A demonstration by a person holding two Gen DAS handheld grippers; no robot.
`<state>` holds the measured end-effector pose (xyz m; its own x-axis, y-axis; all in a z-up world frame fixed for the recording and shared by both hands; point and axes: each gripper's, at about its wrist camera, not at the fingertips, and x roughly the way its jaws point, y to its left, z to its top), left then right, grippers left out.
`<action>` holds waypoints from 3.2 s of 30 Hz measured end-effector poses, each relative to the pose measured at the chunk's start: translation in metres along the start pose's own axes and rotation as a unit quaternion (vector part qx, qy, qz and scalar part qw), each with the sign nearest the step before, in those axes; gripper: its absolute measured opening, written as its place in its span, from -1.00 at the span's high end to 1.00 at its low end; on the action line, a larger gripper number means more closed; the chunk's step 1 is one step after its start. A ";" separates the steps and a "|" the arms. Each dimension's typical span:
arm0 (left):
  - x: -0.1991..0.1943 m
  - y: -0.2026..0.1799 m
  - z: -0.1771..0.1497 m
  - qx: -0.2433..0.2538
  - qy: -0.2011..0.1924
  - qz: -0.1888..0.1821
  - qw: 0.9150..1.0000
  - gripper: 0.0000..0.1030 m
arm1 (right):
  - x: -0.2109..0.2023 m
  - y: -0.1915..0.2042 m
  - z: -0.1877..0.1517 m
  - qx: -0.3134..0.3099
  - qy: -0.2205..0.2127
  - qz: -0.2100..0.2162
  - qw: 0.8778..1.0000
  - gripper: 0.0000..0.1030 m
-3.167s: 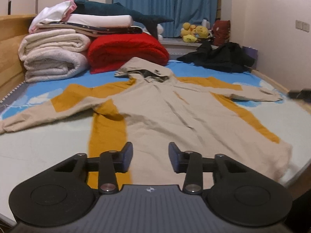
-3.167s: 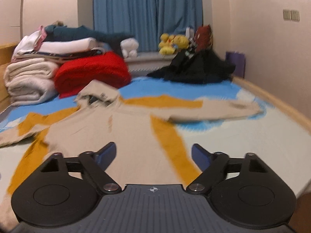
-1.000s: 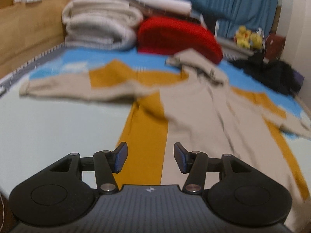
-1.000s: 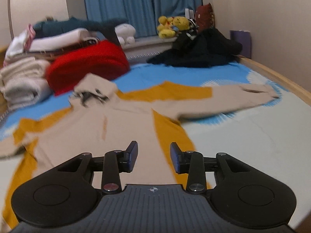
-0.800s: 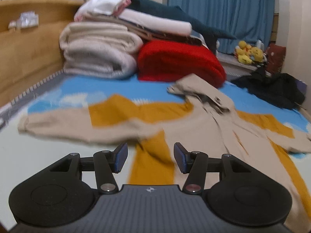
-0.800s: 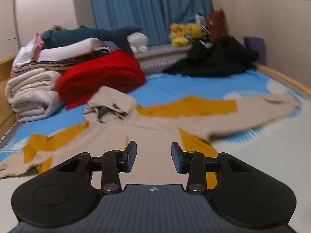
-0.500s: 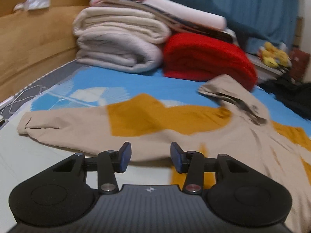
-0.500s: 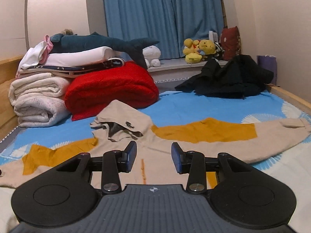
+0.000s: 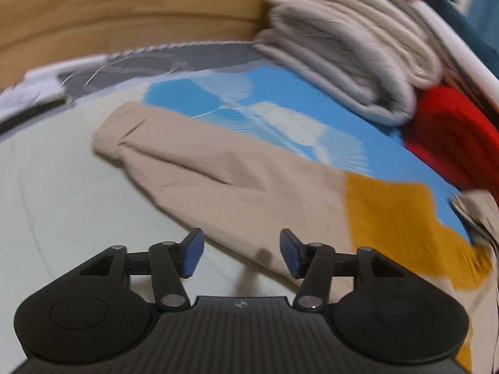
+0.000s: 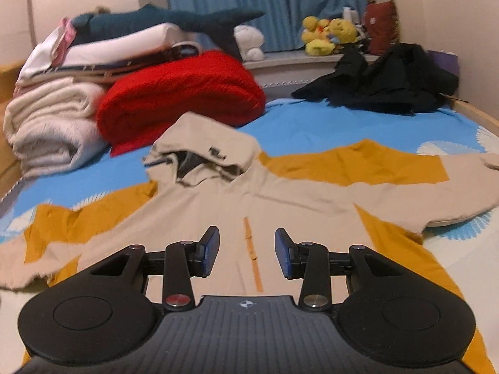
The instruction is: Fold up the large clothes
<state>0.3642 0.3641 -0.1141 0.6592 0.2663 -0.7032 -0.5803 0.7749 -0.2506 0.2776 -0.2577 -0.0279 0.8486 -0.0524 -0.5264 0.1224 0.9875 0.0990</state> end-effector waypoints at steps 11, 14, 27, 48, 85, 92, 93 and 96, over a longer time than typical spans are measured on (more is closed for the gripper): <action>0.033 0.048 0.020 -0.085 -0.021 0.039 0.995 0.65 | 0.018 0.011 -0.018 -0.059 0.038 0.028 0.997 0.79; 0.020 0.035 0.018 -0.061 -0.052 0.079 0.994 0.99 | 0.019 0.010 -0.020 -0.065 0.042 0.032 0.996 0.83; -0.163 -0.259 -0.056 0.238 -0.154 -0.232 0.931 0.97 | 0.011 0.003 -0.008 -0.049 0.065 0.043 0.996 0.82; -0.140 -0.237 -0.085 0.170 0.052 -0.108 0.978 0.13 | 0.028 0.006 0.003 0.054 0.110 0.082 0.989 0.72; -0.072 -0.237 -0.086 0.156 0.131 -0.138 0.969 0.07 | 0.044 -0.077 0.036 0.110 -0.002 -0.086 0.990 0.95; -0.052 -0.252 -0.114 0.195 0.158 -0.120 0.961 -0.09 | 0.046 -0.071 0.061 0.119 -0.068 -0.002 0.991 0.96; -0.050 -0.252 -0.116 0.199 0.161 -0.116 0.960 -0.09 | 0.036 -0.070 0.067 0.114 -0.102 0.023 0.988 0.96; -0.048 -0.255 -0.118 0.212 0.161 -0.113 0.957 -0.09 | 0.030 -0.079 0.074 0.105 -0.128 0.015 0.986 0.91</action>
<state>0.4243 0.0860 -0.0953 0.5244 -0.0729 -0.8483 -0.1495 0.9730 -0.1761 0.3314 -0.3481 0.0113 0.9526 -0.0863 -0.2919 0.1762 0.9382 0.2978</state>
